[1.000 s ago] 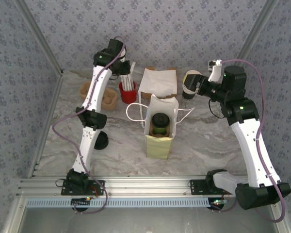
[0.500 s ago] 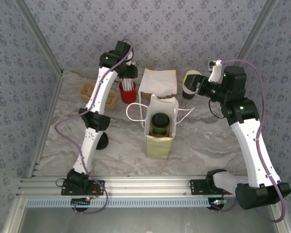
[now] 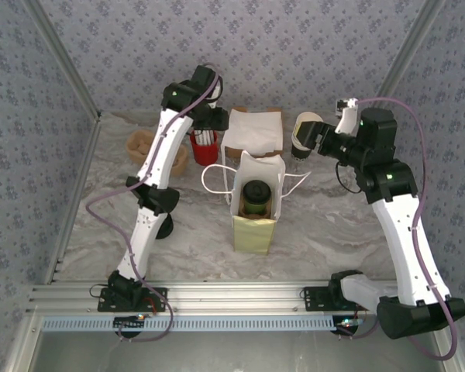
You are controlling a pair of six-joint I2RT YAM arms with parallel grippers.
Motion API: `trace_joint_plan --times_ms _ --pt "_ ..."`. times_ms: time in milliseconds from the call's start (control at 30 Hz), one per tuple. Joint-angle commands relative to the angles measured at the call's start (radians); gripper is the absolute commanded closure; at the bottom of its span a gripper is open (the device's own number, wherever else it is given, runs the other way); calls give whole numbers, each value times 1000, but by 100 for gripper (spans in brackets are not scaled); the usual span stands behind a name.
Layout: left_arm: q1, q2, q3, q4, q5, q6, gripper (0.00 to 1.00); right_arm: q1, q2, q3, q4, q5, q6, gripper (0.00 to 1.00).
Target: Pack the takeout coffee
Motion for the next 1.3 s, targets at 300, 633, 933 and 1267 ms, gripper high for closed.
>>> trace_joint_plan --times_ms 300,633,933,1267 --pt "-44 -247 42 -143 -104 26 44 0 -72 -37 -26 18 -12 38" --pt "-38 -566 -469 28 -105 105 39 6 -104 -67 -20 18 5 38" --pt "48 -989 -1487 748 58 -33 34 24 -130 -101 -29 40 12 38" --pt "50 -953 -1880 1242 141 -208 35 46 -135 -134 -30 61 15 39"
